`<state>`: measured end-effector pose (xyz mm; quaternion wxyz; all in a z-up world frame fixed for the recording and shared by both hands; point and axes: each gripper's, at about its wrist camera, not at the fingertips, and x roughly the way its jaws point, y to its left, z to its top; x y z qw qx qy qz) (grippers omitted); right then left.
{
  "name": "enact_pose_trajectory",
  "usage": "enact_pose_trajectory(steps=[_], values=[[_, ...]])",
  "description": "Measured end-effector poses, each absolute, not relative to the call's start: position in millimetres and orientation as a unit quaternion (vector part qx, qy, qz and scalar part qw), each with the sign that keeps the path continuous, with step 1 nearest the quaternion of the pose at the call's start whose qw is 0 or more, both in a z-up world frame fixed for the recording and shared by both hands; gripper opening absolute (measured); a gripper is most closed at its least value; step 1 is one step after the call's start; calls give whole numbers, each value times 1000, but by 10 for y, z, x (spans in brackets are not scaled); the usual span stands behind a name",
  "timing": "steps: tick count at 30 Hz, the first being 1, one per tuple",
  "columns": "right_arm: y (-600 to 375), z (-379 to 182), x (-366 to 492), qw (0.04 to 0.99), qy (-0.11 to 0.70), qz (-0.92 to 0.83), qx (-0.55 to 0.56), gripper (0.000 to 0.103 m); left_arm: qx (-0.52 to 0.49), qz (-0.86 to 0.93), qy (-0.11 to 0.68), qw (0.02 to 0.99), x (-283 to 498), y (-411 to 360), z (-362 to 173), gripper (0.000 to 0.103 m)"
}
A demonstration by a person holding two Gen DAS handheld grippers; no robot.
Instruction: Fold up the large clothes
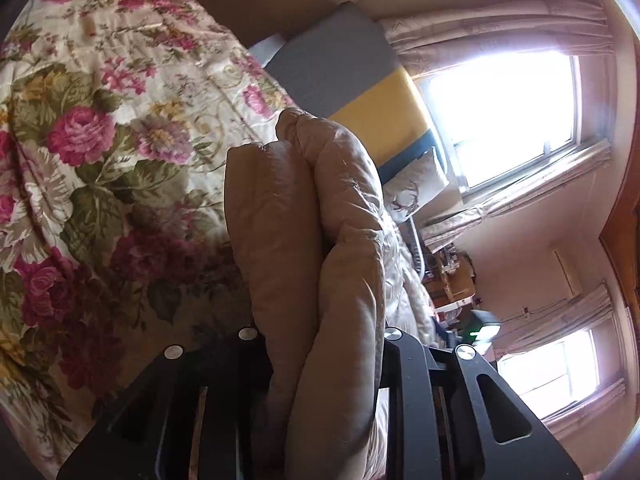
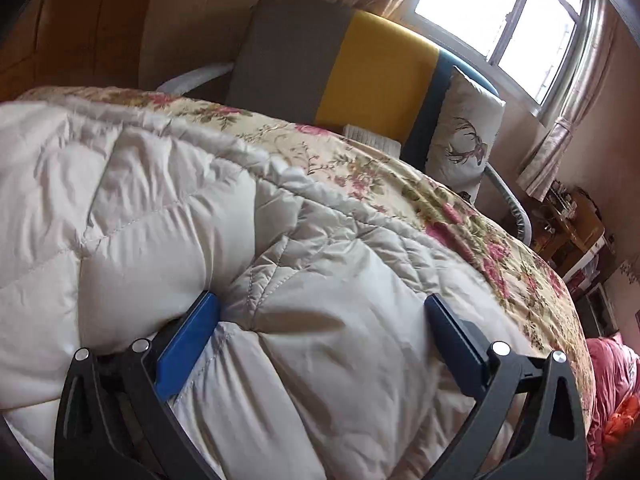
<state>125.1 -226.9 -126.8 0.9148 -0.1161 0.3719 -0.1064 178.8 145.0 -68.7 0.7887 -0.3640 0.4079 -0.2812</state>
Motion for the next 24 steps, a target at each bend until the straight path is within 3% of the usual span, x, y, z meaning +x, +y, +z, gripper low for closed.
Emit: enact_pose_trajectory(steps=[11,17,24], values=[[-2366,-1294,1206,914,377,-109,-101,101,-338,-329,346,811,1658,1133,-96,24],[-2225,-1042,533,925,347,-90,-127,101,-329,-328,340,818,1571,1053,43,24],[-2131,-1537,223,935,325,-100,-105,101,-302,-343,335,824,1408,806,236,24]])
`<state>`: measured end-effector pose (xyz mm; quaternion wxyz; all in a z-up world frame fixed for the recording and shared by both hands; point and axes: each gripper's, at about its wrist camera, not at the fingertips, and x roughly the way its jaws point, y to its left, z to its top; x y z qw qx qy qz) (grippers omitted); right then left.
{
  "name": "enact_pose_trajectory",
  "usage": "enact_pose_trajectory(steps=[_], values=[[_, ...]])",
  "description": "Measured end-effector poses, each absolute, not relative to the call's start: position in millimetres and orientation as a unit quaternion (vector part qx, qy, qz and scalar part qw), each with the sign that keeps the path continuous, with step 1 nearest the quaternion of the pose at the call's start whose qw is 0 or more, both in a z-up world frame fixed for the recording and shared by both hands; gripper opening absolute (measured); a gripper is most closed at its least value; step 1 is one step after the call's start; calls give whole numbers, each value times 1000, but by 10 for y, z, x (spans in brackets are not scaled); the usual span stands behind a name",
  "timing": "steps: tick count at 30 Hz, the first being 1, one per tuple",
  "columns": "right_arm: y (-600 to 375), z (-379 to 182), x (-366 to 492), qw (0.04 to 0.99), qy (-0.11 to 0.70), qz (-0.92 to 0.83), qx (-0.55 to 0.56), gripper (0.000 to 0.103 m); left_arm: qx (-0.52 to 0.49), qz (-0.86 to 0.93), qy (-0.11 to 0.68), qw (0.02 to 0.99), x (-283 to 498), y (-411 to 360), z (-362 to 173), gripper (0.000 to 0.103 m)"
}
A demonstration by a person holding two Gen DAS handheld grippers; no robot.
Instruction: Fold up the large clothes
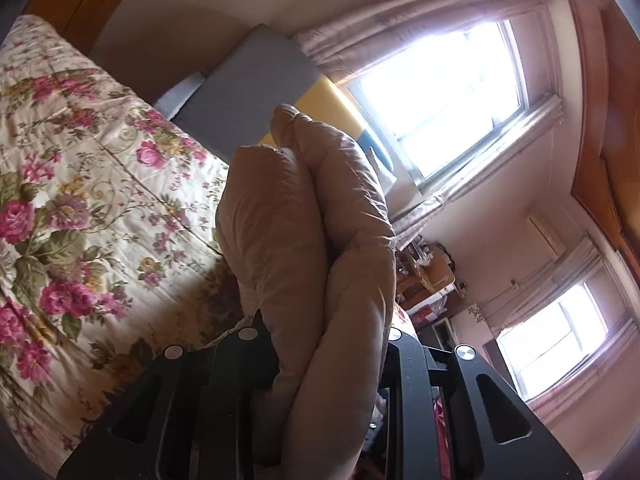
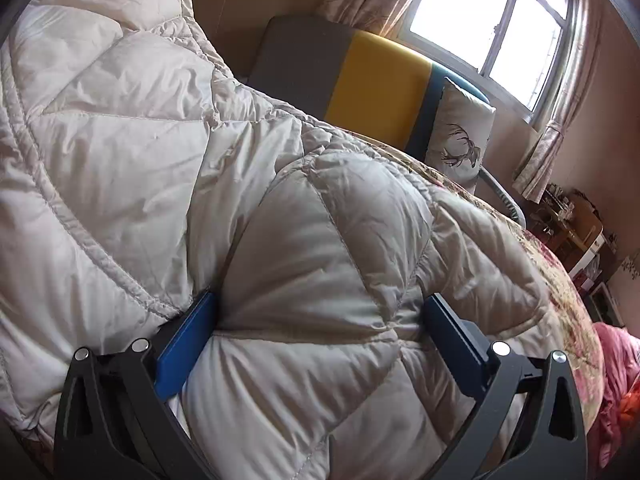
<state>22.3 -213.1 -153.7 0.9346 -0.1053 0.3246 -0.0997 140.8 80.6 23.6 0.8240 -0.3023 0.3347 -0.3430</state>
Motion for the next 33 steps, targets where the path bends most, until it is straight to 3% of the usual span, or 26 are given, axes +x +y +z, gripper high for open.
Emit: enact_pose_trajectory(steps=[8,19,29,33], values=[[-2190,-1461,188,939,319,-91,-85,101,-247,-340,315,851,1192,308,604,24],[-2925,-774,-75,944,307,-122,-14,101,-144,-306,293,894,950,-375,914,24],[-3536,-1140,-94,896,397,-192,44,101,-76,-300,291,905,845,-1022,909,24],[-3502,-1264,-130,902,384,-190,47,101,-46,-312,292,903,808,-1329,830,24]])
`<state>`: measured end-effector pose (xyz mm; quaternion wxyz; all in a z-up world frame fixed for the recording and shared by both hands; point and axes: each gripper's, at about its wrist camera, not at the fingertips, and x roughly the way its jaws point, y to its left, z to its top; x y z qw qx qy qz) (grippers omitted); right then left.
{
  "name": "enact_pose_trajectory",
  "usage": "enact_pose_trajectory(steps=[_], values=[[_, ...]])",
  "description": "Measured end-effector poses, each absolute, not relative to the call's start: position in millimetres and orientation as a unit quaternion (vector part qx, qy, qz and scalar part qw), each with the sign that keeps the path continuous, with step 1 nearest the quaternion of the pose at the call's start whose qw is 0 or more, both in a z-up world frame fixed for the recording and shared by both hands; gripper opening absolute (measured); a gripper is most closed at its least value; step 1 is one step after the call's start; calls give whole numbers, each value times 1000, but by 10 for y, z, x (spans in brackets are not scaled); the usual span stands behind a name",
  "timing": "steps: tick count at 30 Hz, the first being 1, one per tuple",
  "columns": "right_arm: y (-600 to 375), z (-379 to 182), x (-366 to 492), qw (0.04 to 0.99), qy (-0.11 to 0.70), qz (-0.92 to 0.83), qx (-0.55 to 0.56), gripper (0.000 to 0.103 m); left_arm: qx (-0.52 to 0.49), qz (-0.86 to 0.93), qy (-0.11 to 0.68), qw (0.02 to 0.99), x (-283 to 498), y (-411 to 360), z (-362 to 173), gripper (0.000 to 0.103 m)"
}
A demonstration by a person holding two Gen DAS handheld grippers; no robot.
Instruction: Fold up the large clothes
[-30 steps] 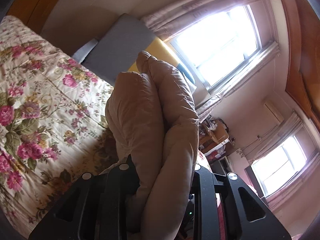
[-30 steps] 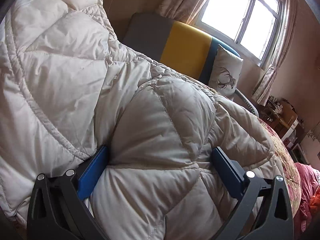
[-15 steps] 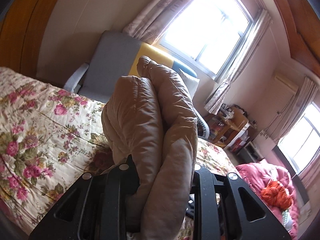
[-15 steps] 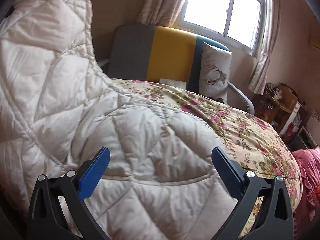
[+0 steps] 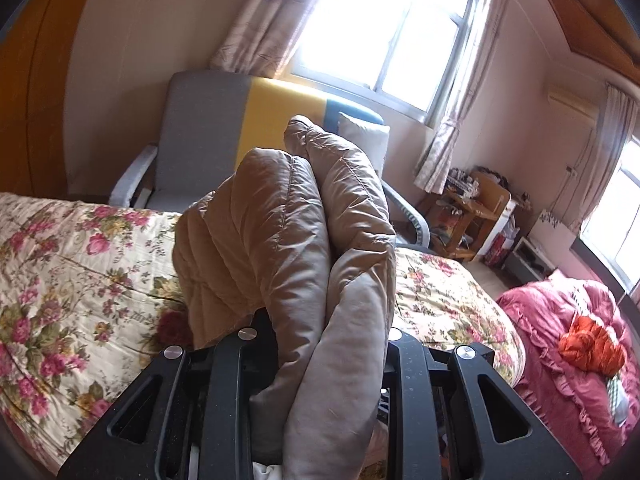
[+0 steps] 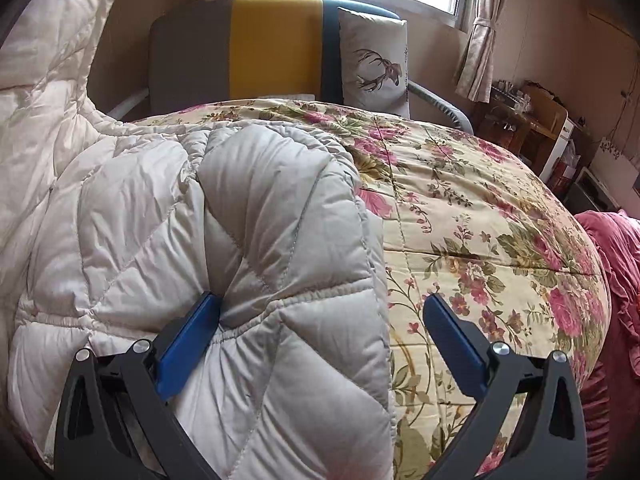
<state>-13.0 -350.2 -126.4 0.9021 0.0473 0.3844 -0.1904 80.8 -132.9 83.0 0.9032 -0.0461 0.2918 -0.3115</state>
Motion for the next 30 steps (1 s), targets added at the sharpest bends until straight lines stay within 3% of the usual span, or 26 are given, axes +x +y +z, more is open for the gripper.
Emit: enact_pose_trajectory(steps=[9,19,25,30], values=[[-3598,-1281,-140,896,398,-169,103,101,32,-313,294,902,703,-2004,542,25],[-4031,-1066,-287,886,397,-156,182,101,51,-345,268,898,610,-2484,80,30],[-4380,-536,-644,899,314,-220,210,101,100,-370,249,890,518,-2722,-268,35],[-4304,110,-668,940,246,-132,193,101,117,-384,229,887,430,-2783,-409,37]])
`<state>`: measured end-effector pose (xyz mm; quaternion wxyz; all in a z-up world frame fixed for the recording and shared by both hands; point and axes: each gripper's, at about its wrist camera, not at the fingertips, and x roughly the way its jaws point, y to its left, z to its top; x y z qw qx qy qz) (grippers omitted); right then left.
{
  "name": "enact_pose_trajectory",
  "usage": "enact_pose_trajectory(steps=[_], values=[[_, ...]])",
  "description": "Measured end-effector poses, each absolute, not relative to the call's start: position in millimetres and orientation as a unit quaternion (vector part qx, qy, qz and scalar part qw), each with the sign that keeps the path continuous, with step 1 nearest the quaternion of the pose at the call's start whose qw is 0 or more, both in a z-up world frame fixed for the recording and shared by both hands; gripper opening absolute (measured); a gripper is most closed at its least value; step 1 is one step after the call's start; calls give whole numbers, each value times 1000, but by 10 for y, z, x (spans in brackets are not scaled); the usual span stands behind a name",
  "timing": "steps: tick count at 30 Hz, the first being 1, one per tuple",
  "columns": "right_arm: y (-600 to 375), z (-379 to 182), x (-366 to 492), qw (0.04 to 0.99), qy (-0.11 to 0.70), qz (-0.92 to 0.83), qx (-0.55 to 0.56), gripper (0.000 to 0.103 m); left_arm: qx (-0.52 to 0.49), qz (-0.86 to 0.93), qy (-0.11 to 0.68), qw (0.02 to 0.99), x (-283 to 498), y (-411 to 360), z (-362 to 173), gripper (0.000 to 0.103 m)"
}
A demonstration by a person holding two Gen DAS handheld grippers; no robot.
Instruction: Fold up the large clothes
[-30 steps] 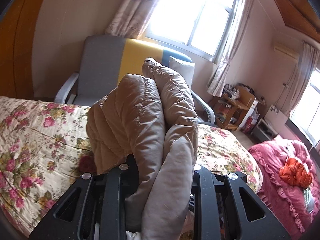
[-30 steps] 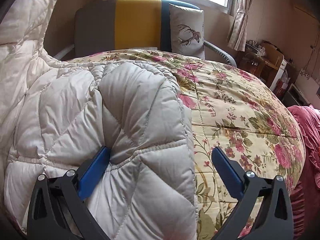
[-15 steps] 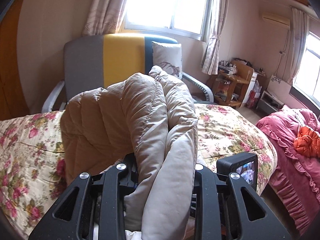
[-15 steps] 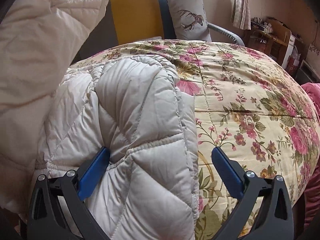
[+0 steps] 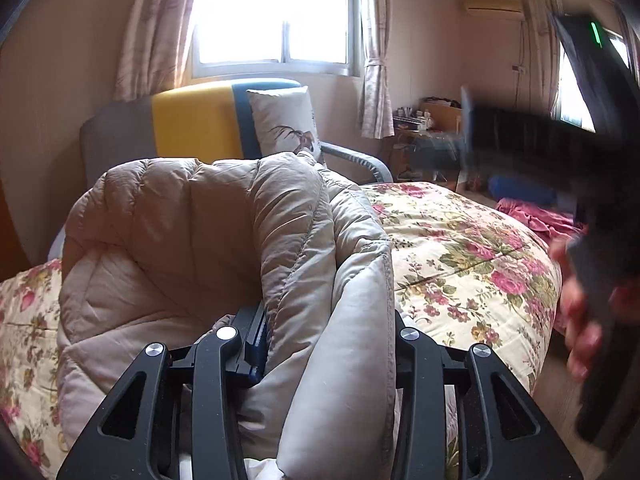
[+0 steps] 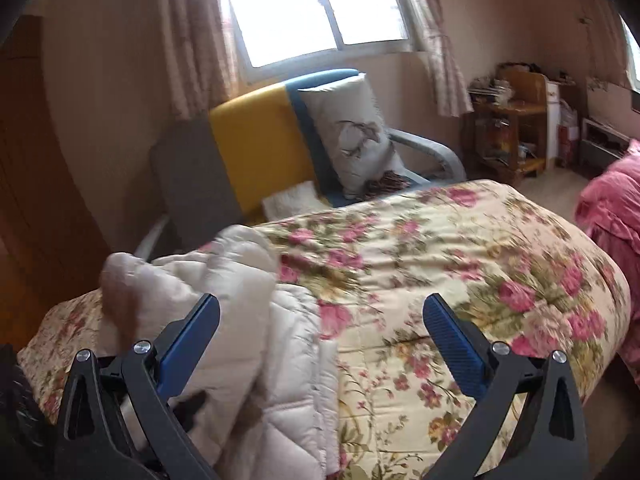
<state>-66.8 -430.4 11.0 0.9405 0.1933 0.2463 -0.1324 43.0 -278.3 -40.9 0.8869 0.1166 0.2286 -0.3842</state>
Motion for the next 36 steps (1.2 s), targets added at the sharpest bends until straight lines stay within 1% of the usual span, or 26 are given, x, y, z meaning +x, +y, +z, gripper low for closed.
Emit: enact_pose_trajectory(steps=[2,5,8,11,14,16,17,18,21,23,25,27,29,31,32,33,35,36], values=[[-4181,211,-425,942,279,-64,173,101,124,-385,222,887,389,-2811,-431,37],[-4013,187,-67,932,327,-27,151,101,132,-389,212,887,339,-2815,-461,37],[-3970,-8,214,919,376,-49,112,101,135,-406,210,879,315,-2775,-465,42],[-4096,-282,249,909,394,-67,119,101,134,-442,226,857,278,-2665,-412,45],[-4221,-519,126,907,387,-84,143,101,93,-488,229,837,219,-2351,-273,59],[-4319,-626,-4,909,370,-92,167,101,43,-506,225,832,259,-2038,-129,61],[-4359,-673,-56,910,360,-92,183,101,28,-501,221,837,306,-1934,-74,68],[-4391,-716,-100,910,352,-91,199,101,15,-480,215,851,401,-1802,-11,71],[-4433,-771,-171,907,336,-82,240,101,-26,-376,205,903,839,-1440,54,72],[-4433,-766,-206,904,332,-73,260,101,-63,-303,219,925,1285,-1176,-27,72],[-4444,-682,-298,905,313,-66,282,101,-88,-263,252,927,1643,-948,-193,72],[-4494,-572,-497,911,266,-60,309,101,-118,-247,288,918,1943,-802,-397,71],[-4636,-528,-735,908,220,-87,347,101,-141,-254,326,900,2065,-749,-628,71],[-4827,-581,-915,891,197,-129,388,101,-155,-266,333,891,2046,-786,-791,71],[-4911,-639,-962,880,203,-156,399,101,-162,-268,331,890,2021,-821,-848,71],[-4980,-704,-947,870,225,-183,399,101,-177,-277,326,886,1987,-829,-886,71],[-4988,-851,-819,855,296,-213,369,101,-193,-295,324,878,1959,-876,-896,72],[-4946,-914,-716,858,318,-195,354,101,-196,-302,324,875,1956,-893,-890,71]])
